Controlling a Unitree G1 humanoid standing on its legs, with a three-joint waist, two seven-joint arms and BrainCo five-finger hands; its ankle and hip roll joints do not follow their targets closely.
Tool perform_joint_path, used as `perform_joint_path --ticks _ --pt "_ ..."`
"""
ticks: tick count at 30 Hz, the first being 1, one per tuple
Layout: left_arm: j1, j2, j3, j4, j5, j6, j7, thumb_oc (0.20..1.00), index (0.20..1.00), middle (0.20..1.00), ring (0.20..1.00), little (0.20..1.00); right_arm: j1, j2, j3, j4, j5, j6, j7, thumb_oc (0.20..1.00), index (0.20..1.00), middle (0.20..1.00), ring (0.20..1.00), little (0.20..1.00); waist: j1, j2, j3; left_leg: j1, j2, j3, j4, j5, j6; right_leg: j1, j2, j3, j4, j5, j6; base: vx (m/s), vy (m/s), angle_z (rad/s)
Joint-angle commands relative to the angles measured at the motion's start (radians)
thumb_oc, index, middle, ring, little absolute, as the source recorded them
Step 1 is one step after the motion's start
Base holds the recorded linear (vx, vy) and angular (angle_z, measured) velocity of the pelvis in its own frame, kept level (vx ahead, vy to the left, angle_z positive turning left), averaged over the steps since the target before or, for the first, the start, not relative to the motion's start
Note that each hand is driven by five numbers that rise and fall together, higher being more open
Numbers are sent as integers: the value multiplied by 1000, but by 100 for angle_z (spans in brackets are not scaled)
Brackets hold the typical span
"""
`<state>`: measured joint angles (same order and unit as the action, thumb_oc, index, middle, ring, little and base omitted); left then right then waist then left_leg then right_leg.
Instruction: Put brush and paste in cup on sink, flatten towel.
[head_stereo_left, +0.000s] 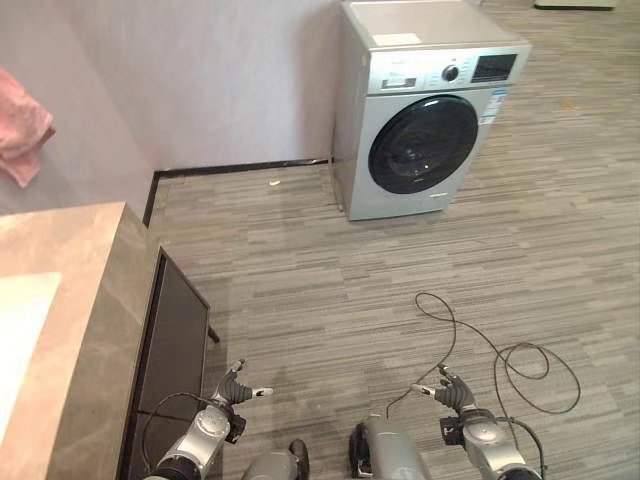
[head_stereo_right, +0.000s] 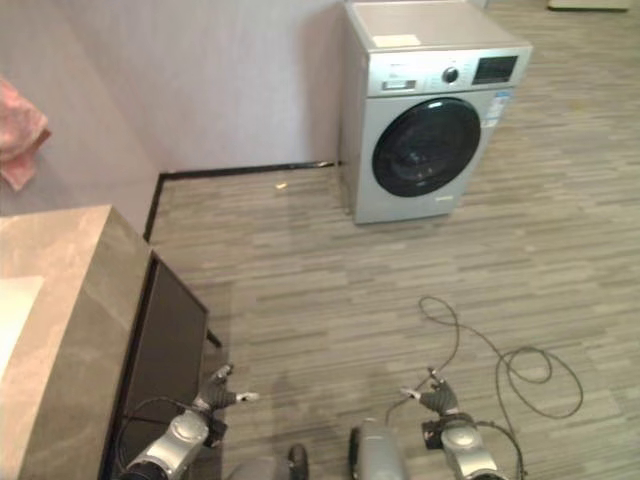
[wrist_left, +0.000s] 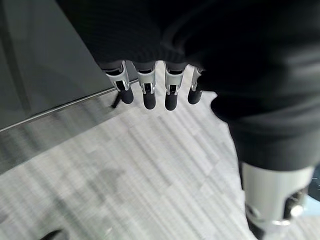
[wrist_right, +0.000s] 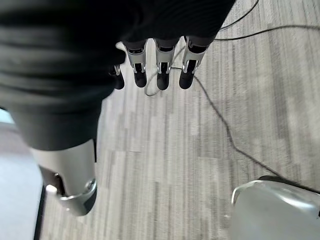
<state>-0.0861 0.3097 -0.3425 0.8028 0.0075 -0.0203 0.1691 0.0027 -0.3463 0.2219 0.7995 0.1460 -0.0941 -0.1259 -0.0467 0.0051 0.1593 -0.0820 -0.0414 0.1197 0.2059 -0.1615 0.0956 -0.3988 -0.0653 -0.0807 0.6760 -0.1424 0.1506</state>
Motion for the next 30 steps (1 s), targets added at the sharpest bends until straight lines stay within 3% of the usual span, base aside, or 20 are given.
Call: perform_joint_path --ticks 1,5,7,10,12,13,14,15,17,20,21,23,25,26,28,30 --pt "16 28 33 0 -3 -44 1 1000 1000 1000 1000 1000 -7 -39 -11 13 -13 -44 9 1000 1000 1000 1000 1000 -6 -20 -27 70 -60 -19 -59 16 -50 11 -33 9 -424 200 7 327 -63 3" --pt "5 28 9 -6 68 -39 12 1000 1000 1000 1000 1000 8 -33 -1 3 -30 -36 10 1000 1000 1000 1000 1000 -35 -15 -31 151 -48 -54 -72 -2 -91 -31 -70 7 -626 295 38 402 -79 21" --pt "0 19 -18 -15 77 -44 0 1000 1000 1000 1000 1000 23 -24 4 20 -28 -31 22 1000 1000 1000 1000 1000 -54 -17 -71 201 -32 -102 -104 41 -110 -1 -28 60 -583 326 26 460 -139 48" --pt "-14 -1 -30 7 72 -42 1 1000 1000 1000 1000 1000 34 -27 12 19 -24 -28 35 1000 1000 1000 1000 1000 -61 -12 -105 208 -7 -119 -92 67 -133 17 -4 46 -570 310 12 346 -166 79" --pt "-29 -15 -41 31 68 -42 4 1000 1000 1000 1000 1000 41 -32 26 26 -24 -25 43 1000 1000 1000 1000 1000 -61 -8 -115 179 19 -144 45 157 -175 66 31 19 -553 273 -22 405 -312 50" --pt "-44 -17 -54 43 67 -39 3 1000 1000 1000 1000 1000 42 -43 42 20 -36 -24 40 1000 1000 1000 1000 1000 -52 -34 -110 104 40 -143 223 291 -205 120 37 1 -559 244 -57 321 -300 38" --pt "-45 -17 -54 43 67 -39 3 1000 1000 1000 1000 1000 41 -42 42 21 -36 -24 40 1000 1000 1000 1000 1000 -54 -32 -109 98 42 -146 231 287 -207 120 38 -2 -559 244 -58 258 -332 37" --pt "-68 -19 -65 46 62 -36 4 1000 1000 1000 1000 1000 39 -55 47 0 -41 -23 31 1000 1000 1000 1000 1000 -42 -57 -88 19 57 -127 345 319 -209 152 27 -6 -569 232 -80 111 -226 18" --pt "-88 -21 -69 51 59 -29 16 1000 1000 1000 1000 1000 37 -68 60 -20 -39 -23 21 1000 1000 1000 1000 1000 -29 -89 -68 -52 87 -62 434 292 -187 184 25 -18 -573 203 -107 198 -279 8" --pt "-101 -17 -70 44 49 -29 22 1000 1000 1000 1000 1000 54 -88 56 -51 -65 -13 19 1000 1000 1000 1000 1000 -11 -92 -69 -151 105 25 317 248 -172 246 19 -35 -595 169 -97 297 -126 28" --pt "-104 -16 -69 46 48 -32 24 1000 1000 1000 1000 1000 66 -91 47 -58 -67 -11 15 1000 1000 1000 1000 1000 -9 -92 -70 -176 130 64 257 239 -170 265 11 -46 -601 155 -92 342 -34 23" --pt "-110 -7 -60 47 43 -38 29 1000 1000 1000 1000 1000 77 -101 42 -81 -85 -15 13 1000 1000 1000 1000 1000 12 -81 -69 -240 126 86 83 239 -159 313 20 -55 -616 125 -80 387 24 17" --pt "-108 -5 -55 45 41 -37 30 1000 1000 1000 1000 1000 77 -101 46 -84 -90 -15 16 1000 1000 1000 1000 1000 23 -78 -69 -242 114 64 17 261 -157 332 26 -47 -624 119 -77 304 44 23" --pt "-103 1 -39 45 39 -40 39 1000 1000 1000 1000 1000 71 -100 60 -76 -102 -19 16 1000 1000 1000 1000 1000 48 -61 -70 -264 117 32 -123 344 -176 369 47 -34 -639 96 -70 511 100 -14" --pt "-92 9 -20 34 27 -39 38 1000 1000 1000 1000 1000 68 -106 68 -81 -122 -18 26 1000 1000 1000 1000 1000 62 -46 -68 -292 179 59 -273 410 -201 427 50 -19 -637 56 -63 619 146 -49" --pt "-86 19 -7 15 18 -38 32 1000 1000 1000 1000 1000 66 -109 71 -93 -129 -14 36 1000 1000 1000 1000 1000 63 -41 -70 -289 212 112 -272 429 -204 466 49 -12 -624 26 -59 449 139 -35"
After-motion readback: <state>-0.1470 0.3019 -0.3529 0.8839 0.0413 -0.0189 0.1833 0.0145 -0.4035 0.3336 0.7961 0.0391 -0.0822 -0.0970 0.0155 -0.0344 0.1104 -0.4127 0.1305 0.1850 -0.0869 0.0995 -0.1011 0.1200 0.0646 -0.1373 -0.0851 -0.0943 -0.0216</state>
